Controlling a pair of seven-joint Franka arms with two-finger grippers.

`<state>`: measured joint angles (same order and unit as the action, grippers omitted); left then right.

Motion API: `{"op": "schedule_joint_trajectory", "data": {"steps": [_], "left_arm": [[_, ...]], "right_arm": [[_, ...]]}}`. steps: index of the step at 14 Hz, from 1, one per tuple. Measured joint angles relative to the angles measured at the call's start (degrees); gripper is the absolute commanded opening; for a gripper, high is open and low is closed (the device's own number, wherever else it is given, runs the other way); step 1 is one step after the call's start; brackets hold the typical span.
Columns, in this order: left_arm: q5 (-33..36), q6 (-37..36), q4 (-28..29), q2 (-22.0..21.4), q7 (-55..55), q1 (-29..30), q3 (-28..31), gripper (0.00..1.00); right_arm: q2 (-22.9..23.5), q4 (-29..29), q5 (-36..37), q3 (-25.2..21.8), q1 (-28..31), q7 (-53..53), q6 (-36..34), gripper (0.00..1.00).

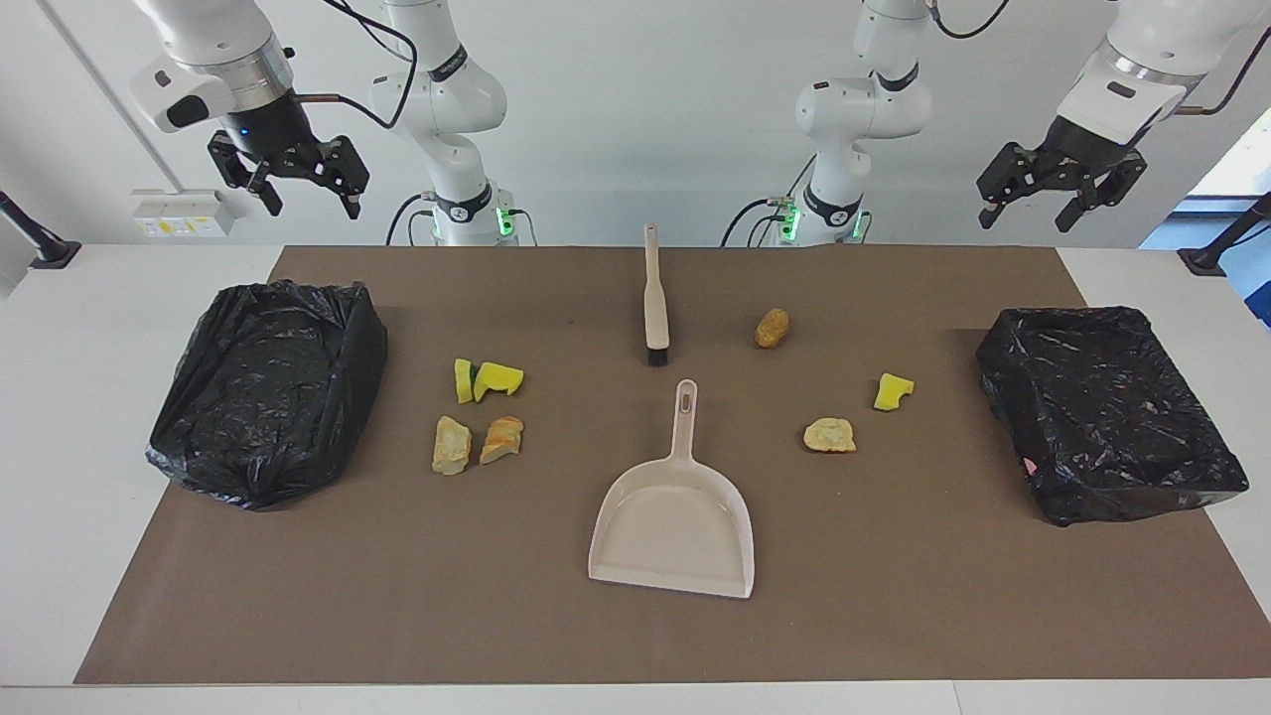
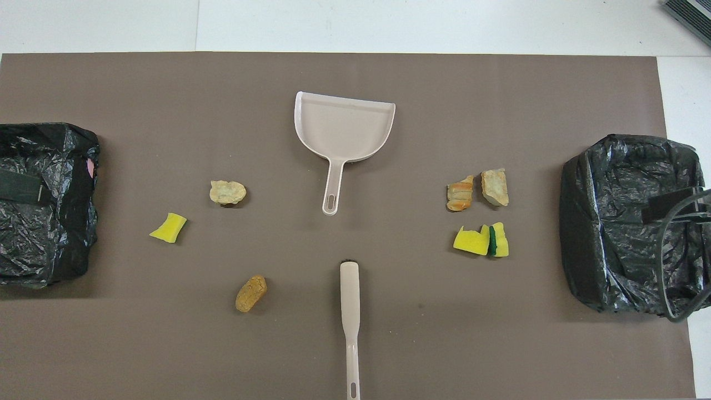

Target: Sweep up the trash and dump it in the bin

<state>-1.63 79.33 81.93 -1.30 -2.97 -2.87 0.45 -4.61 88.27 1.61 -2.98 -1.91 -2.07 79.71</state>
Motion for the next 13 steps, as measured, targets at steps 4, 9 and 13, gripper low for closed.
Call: {"op": "schedule_joint_trajectory", "data": {"steps": [4, 9, 13], "left_arm": [[0.0, 1.68, 2.16, -1.01, 0.08, -0.68, -0.36, 1.0], [-0.03, 3.65, 7.2, -3.05, 2.84, -3.22, -1.15, 1.0], [-0.1, 9.3, 15.59, -6.47, 10.61, -10.36, -1.44, 1.0]], "right_arm": [[-0.18, 0.74, 0.0, 0.0, 0.0, -0.75, 1.23, 1.0], [-0.18, 0.9, -0.01, 0.0, 0.0, -0.76, 1.6, 1.0], [-0.19, 0.95, -0.02, 0.0, 0.0, -0.79, 1.65, 1.0]]}}
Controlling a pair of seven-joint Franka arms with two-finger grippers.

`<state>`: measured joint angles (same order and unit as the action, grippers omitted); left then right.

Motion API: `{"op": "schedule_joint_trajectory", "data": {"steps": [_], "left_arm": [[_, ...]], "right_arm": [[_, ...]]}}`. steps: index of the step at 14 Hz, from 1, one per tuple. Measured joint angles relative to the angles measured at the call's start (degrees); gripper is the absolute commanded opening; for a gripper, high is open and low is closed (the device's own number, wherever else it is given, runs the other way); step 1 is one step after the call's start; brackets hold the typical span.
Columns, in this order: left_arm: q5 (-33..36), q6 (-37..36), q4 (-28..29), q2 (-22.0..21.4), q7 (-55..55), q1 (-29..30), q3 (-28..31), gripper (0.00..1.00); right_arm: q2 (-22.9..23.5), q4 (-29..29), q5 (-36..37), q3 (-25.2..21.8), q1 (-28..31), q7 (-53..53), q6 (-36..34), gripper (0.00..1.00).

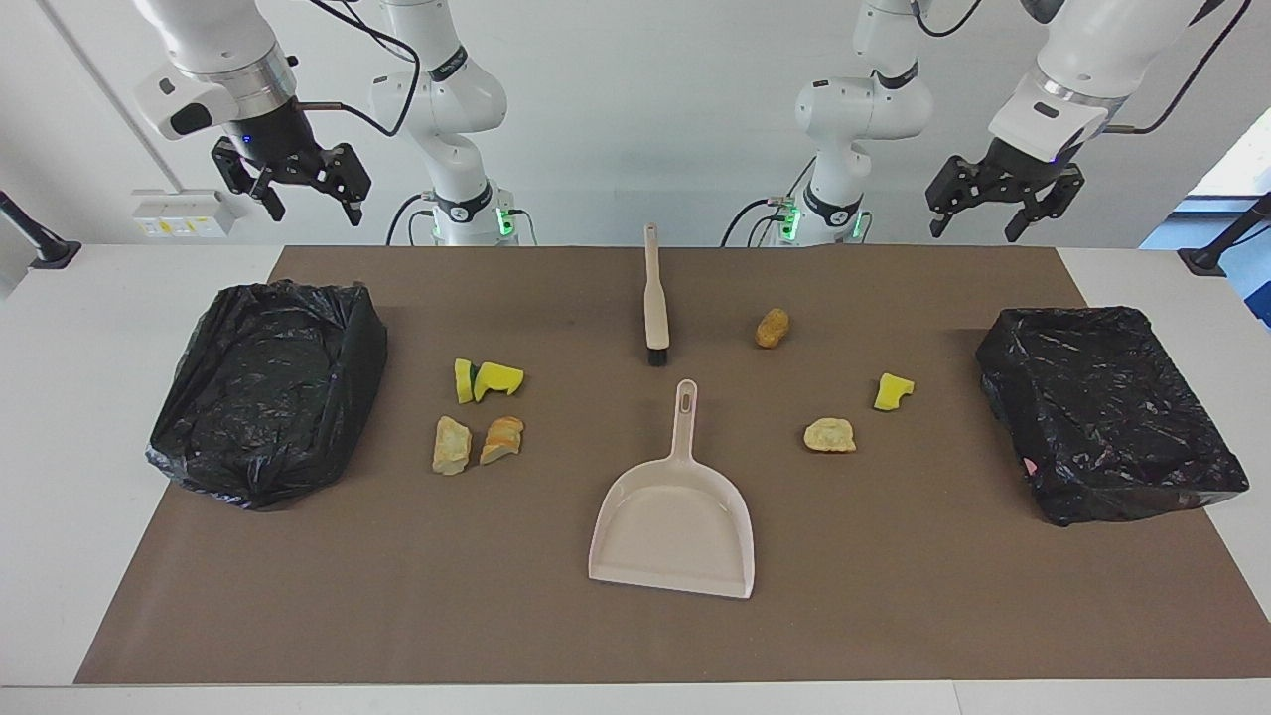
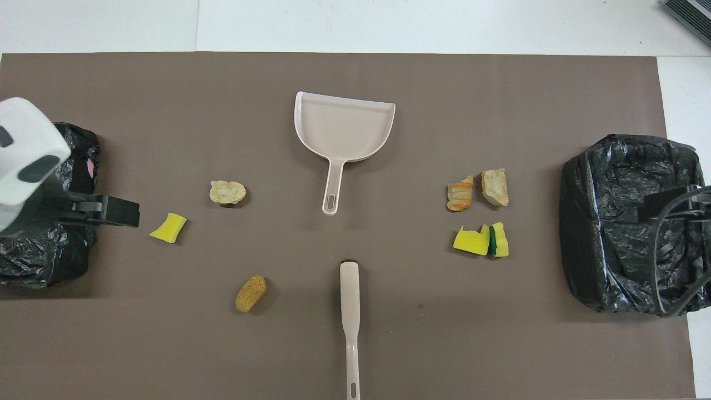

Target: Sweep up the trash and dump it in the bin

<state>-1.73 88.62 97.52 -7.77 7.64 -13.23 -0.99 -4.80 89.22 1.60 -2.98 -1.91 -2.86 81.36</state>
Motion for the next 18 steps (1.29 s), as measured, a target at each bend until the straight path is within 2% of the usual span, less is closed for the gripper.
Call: {"op": "schedule_joint_trajectory", "data": {"steps": [2, 6, 11, 14, 18], "left_arm": [[-0.01, 3.79, 5.84, -1.48, 5.26, -5.58, -0.22, 1.0], [-0.04, 16.31, 20.08, -2.75, 17.4, -18.6, -0.49, 1.0], [-0.05, 31.88, 34.96, -3.17, 31.35, -34.62, -0.52, 1.0], [-0.05, 39.7, 39.61, -1.55, 37.49, -41.07, -0.52, 1.0], [-0.05, 42.95, 40.02, 1.98, 39.72, -44.75, -0.47, 1.0]], "right_arm": [[0.0, 0.24, 0.0, 0.0, 0.0, -0.01, 0.03, 1.0], [0.0, 1.21, -0.01, 0.0, 0.0, -0.01, 1.89, 1.0], [-0.21, 2.22, -0.01, 0.0, 0.0, -0.01, 1.95, 1.0], [0.38, 2.3, -0.39, 0.22, -0.47, -0.44, 3.09, 1.0], [3.8, 1.36, -2.07, 1.66, -2.42, -5.32, 5.62, 1.0]]}}
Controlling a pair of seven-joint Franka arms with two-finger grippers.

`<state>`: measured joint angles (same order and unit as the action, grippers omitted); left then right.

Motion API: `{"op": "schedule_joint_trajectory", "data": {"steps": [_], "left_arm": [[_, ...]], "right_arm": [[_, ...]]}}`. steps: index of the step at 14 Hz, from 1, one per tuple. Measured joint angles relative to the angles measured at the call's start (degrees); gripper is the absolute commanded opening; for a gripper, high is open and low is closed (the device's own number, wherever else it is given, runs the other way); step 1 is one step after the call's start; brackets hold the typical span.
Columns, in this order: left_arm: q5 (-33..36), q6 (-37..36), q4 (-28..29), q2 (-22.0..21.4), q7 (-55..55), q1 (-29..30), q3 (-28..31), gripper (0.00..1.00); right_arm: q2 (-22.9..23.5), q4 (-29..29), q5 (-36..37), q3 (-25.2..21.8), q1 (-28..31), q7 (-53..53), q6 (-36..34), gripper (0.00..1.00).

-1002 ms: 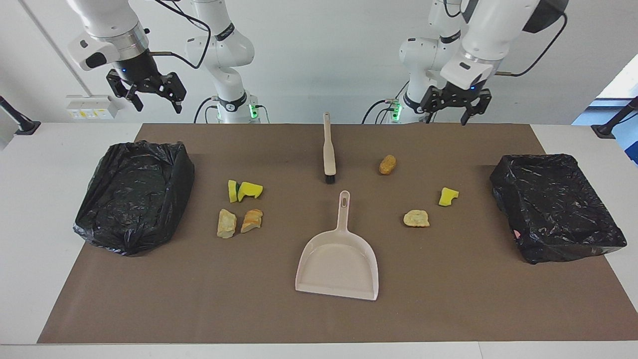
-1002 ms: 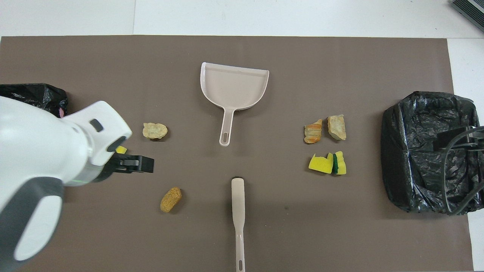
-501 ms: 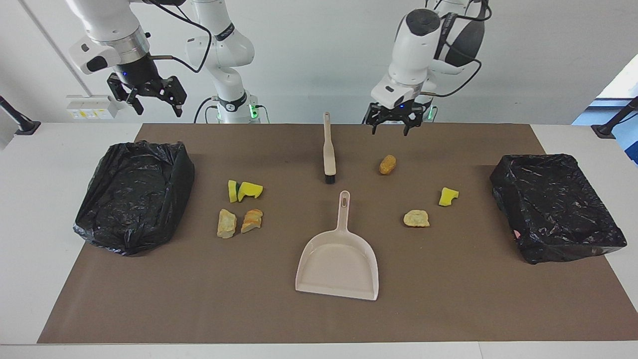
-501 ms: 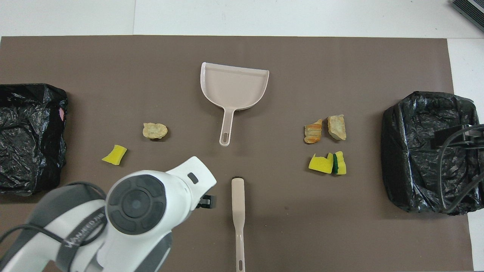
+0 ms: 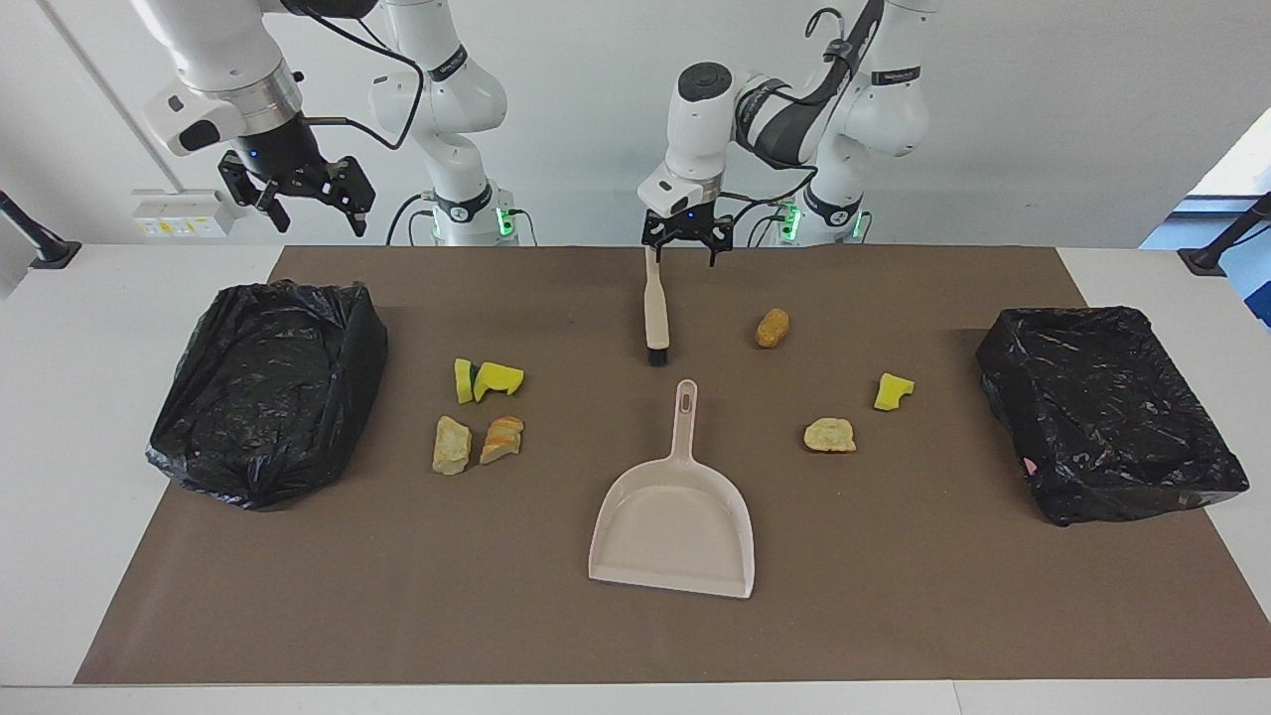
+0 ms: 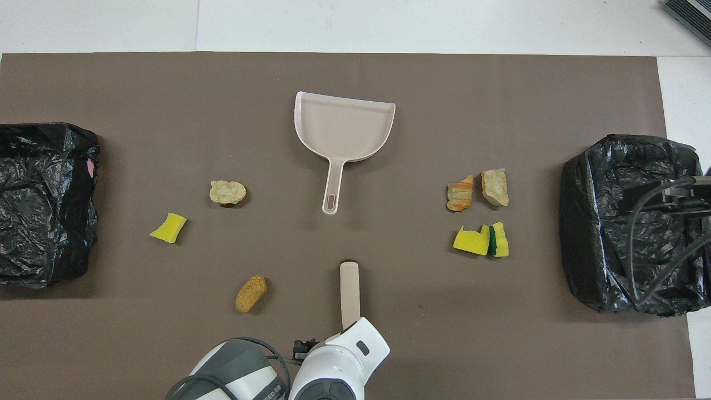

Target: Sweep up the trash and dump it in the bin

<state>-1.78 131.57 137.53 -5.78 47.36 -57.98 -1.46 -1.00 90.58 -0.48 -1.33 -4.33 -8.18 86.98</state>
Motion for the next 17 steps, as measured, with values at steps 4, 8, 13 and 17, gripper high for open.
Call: {"op": "schedule_joint_trajectory", "data": {"steps": [4, 8, 13, 17], "left_arm": [[0.0, 0.25, 0.0, 1.57, 0.66, -1.02, 0.09, 0.43], [0.0, 0.25, -0.07, 1.6, 0.67, -1.02, 0.21, 0.0], [0.0, -5.14, -1.18, 1.23, 0.44, -0.96, 0.95, 0.0], [0.03, -19.87, -1.86, -2.85, -8.05, 0.87, 1.72, 0.0]], "right_arm": [[3.79, -0.85, -2.3, 0.77, -1.47, -2.72, 3.22, 1.0], [10.2, -5.07, -3.51, 1.53, -5.47, -11.26, 6.4, 1.0], [13.47, -6.23, -5.27, 1.5, -6.23, -13.63, 10.22, 1.0], [16.05, -7.02, -5.27, 1.59, -8.63, -19.23, 11.57, 1.0]]}}
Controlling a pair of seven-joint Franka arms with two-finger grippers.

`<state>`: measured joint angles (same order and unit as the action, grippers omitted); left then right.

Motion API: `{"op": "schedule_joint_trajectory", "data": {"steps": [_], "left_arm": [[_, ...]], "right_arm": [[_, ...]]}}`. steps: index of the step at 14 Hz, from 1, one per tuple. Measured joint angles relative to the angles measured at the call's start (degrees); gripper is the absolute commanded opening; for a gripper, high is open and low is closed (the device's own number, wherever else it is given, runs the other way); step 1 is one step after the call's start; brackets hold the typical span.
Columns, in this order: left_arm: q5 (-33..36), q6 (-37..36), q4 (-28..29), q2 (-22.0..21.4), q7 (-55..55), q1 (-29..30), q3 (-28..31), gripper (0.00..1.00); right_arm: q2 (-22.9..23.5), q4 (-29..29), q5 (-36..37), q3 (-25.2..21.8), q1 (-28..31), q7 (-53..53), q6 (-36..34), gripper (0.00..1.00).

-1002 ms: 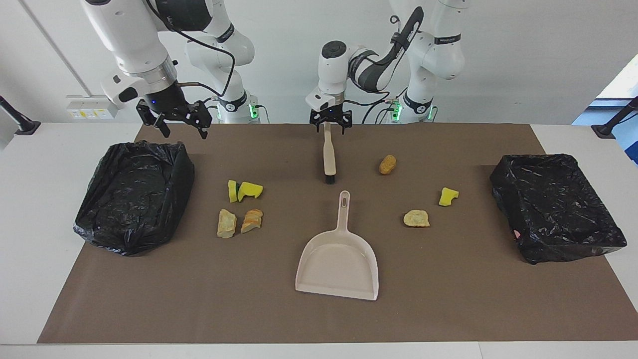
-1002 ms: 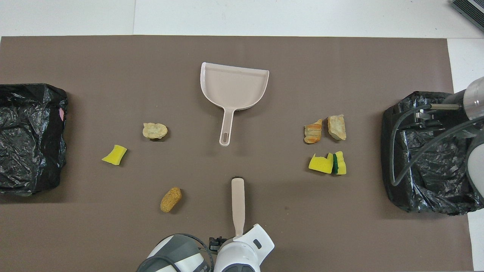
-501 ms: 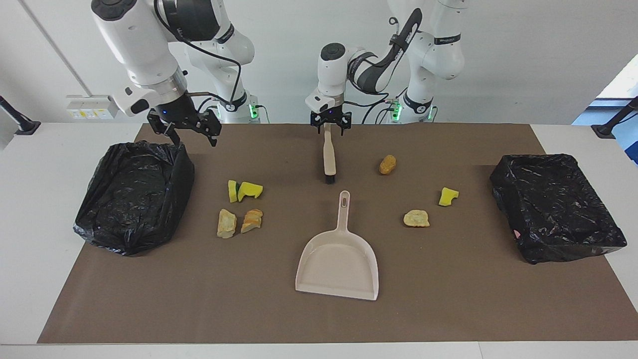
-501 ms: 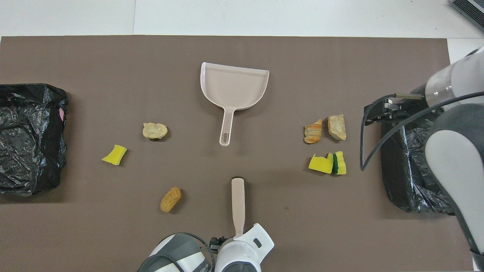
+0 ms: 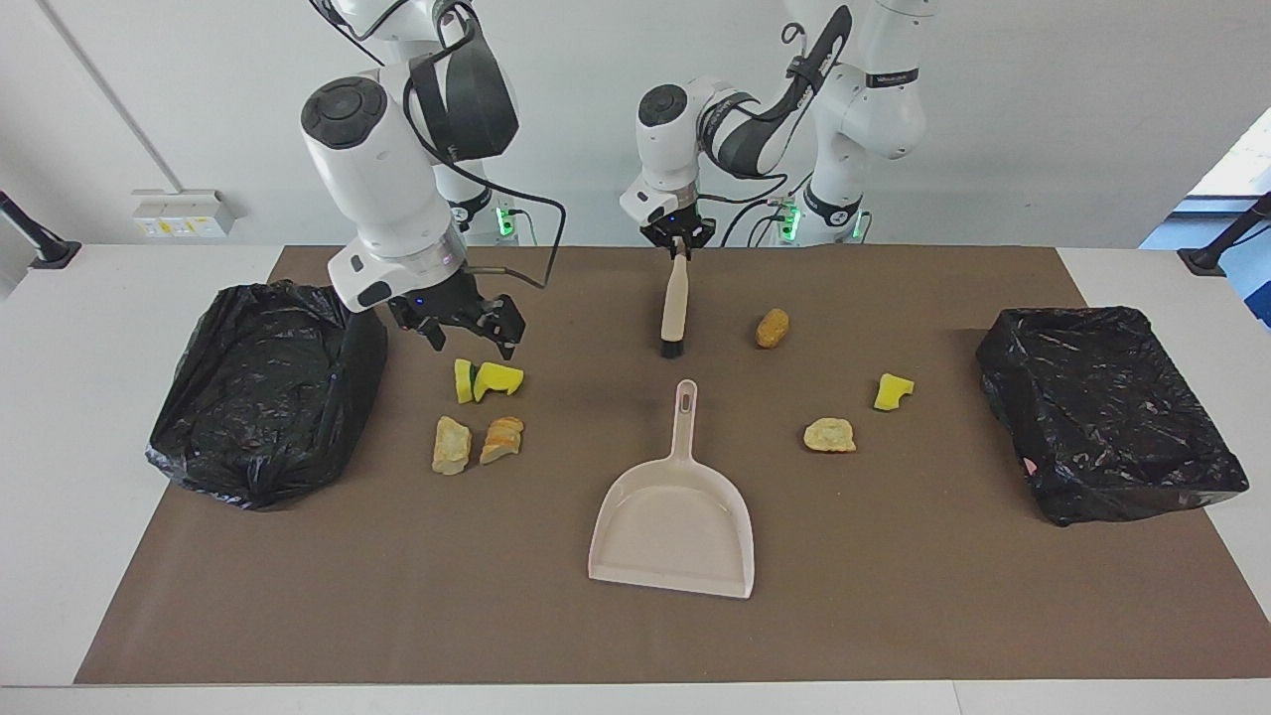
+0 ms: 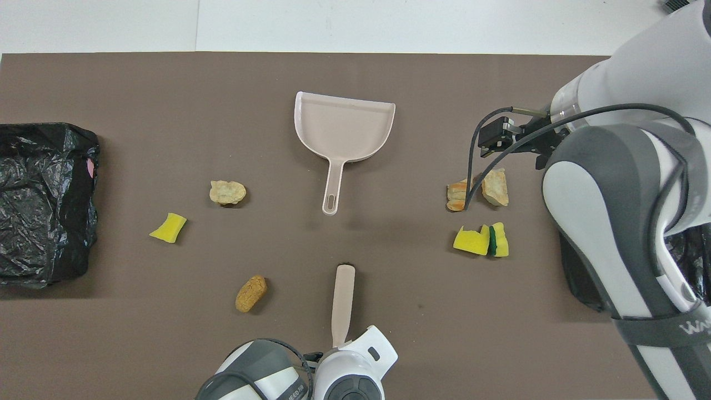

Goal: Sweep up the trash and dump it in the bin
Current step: 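Grasp the pink dustpan handle with the right gripper while the left gripper lifts the brush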

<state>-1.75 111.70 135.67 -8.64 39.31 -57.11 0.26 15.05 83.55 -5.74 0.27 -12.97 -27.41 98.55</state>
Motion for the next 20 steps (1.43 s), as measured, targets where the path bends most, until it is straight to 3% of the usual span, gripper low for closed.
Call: {"op": "schedule_joint_trajectory", "data": {"steps": [3, 6, 9, 16, 20], "left_arm": [[0.02, -6.58, 1.85, -4.89, -10.86, 5.97, 0.19, 0.0], [0.03, -7.68, 7.86, -10.06, -19.17, 10.82, 0.32, 0.0], [0.06, -7.23, 10.54, -12.2, -26.36, 17.21, 0.31, 0.0], [0.11, 2.52, 8.95, -7.1, -45.67, 37.06, 0.57, 0.0], [0.22, 2.83, 1.91, -1.1, -54.6, 46.69, 0.67, 0.0]], "right_arm": [[3.15, -0.96, -2.06, 1.06, -0.26, -3.84, 3.64, 1.0], [6.52, -2.34, -4.36, 1.77, -0.77, -5.92, 6.17, 1.0], [12.05, -7.15, -4.39, 2.08, -5.0, -10.35, 8.73, 1.0], [24.84, -13.51, -3.96, 1.85, -14.79, -13.08, 18.8, 1.0], [25.99, -14.21, -3.92, 1.86, -16.61, -13.09, 18.69, 1.0]]}}
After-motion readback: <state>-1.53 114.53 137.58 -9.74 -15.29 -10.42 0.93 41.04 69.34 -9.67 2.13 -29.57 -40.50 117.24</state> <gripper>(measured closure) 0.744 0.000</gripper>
